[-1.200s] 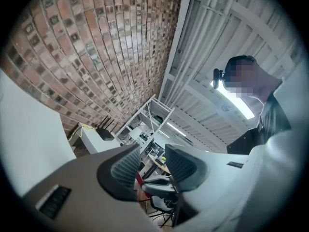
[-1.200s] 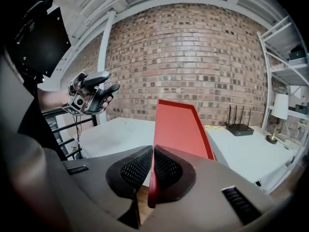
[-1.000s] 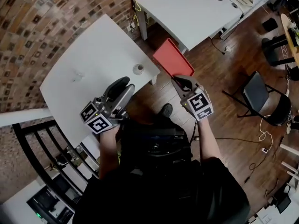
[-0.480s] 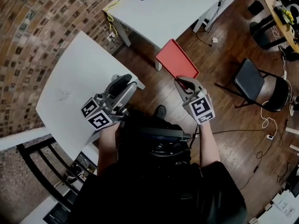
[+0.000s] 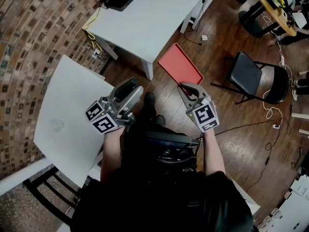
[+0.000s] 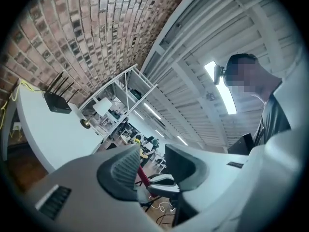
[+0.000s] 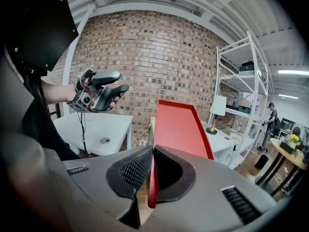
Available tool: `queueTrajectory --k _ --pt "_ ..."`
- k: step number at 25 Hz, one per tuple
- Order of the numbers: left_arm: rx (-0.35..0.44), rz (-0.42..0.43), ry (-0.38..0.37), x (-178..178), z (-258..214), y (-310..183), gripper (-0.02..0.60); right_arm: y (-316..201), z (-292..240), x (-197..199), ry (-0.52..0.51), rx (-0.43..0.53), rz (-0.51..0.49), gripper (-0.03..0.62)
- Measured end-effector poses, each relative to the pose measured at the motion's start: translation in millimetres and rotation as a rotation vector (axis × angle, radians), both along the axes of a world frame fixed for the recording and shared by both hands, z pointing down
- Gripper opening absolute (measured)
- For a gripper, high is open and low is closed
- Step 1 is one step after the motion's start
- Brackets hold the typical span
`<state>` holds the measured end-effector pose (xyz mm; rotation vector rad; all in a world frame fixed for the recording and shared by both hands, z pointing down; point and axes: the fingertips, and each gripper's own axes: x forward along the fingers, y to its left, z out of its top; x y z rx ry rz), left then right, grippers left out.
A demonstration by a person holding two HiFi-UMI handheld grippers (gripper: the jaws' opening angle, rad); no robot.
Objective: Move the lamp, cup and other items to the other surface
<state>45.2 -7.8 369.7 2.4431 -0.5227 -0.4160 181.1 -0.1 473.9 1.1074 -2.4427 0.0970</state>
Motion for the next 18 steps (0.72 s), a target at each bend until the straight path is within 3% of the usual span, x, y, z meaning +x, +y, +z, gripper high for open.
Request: queueTrajectory --k 11,18 --pt "0.005 0.095 0.074 18.6 -6.6 -144.3 0.156 -128.3 -22.0 12.0 0.075 0.006 0.069 0.020" --pt "-0.013 0.152 0.104 21.3 0.4 -198.3 0.156 -177.1 -26.3 13.4 0.089 -0.001 0.121 0.020"
